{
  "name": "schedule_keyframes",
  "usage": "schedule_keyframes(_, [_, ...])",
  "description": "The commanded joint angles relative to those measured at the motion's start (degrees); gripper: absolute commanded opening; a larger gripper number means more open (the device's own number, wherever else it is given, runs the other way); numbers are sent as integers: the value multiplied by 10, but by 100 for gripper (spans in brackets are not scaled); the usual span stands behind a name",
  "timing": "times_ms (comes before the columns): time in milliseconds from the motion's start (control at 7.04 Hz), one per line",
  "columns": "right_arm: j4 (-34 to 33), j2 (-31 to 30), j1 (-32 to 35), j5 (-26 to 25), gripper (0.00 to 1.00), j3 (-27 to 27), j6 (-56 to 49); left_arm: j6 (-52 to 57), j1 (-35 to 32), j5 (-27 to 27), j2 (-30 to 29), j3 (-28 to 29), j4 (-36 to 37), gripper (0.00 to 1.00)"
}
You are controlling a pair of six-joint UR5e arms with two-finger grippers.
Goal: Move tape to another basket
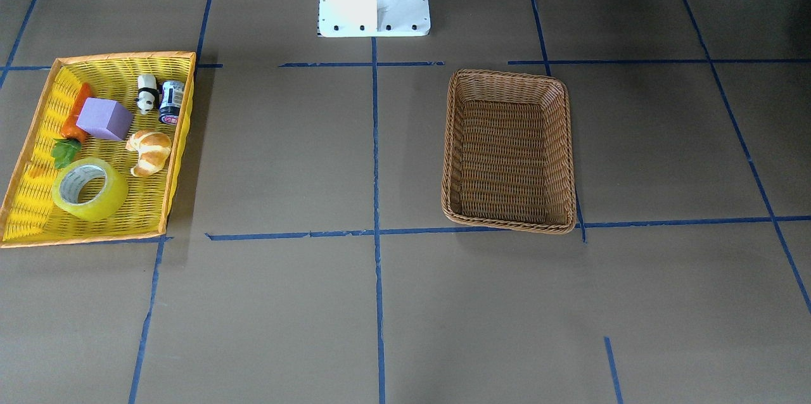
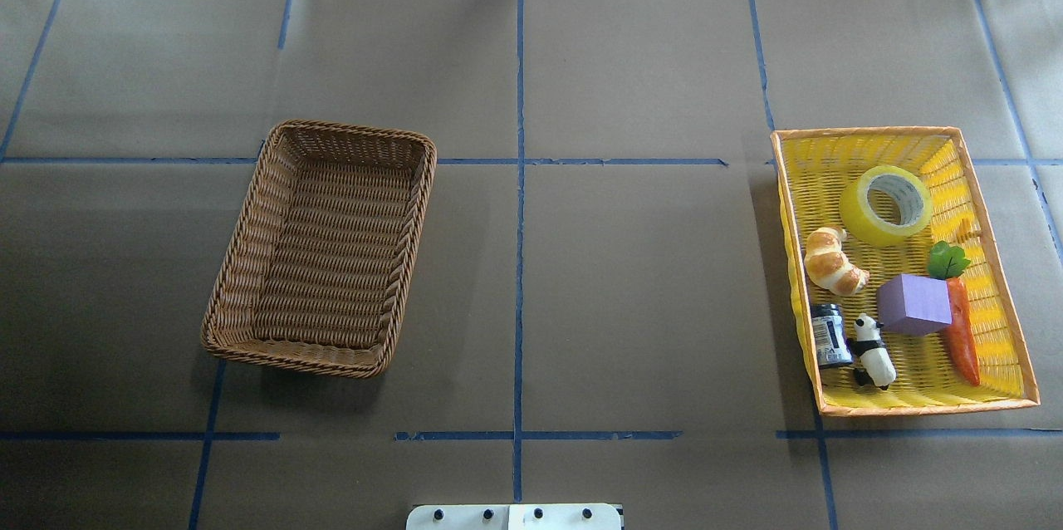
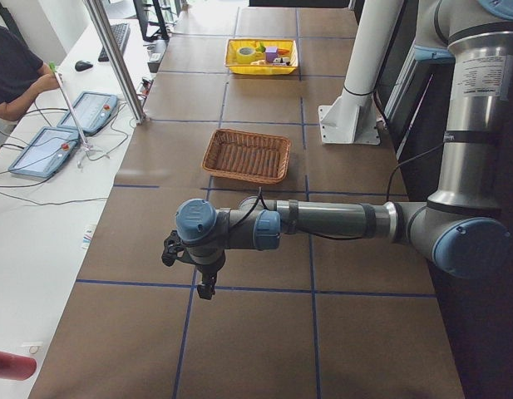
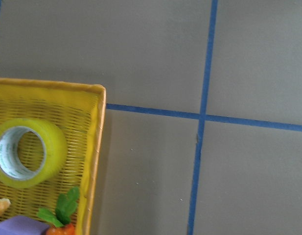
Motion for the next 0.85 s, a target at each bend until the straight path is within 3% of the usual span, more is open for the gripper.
schedule_keyframes(0, [-1,48,-26,-4,100,10,47,0,0,0,0,-1,0,100])
schedule_keyframes(426, [19,51,-100,-7,100,11,139,1,0,0,0,-1,-1,100])
schedule_keyframes(710, [115,45,-160,-37,100,9,257,1,0,0,0,-2,-1,100])
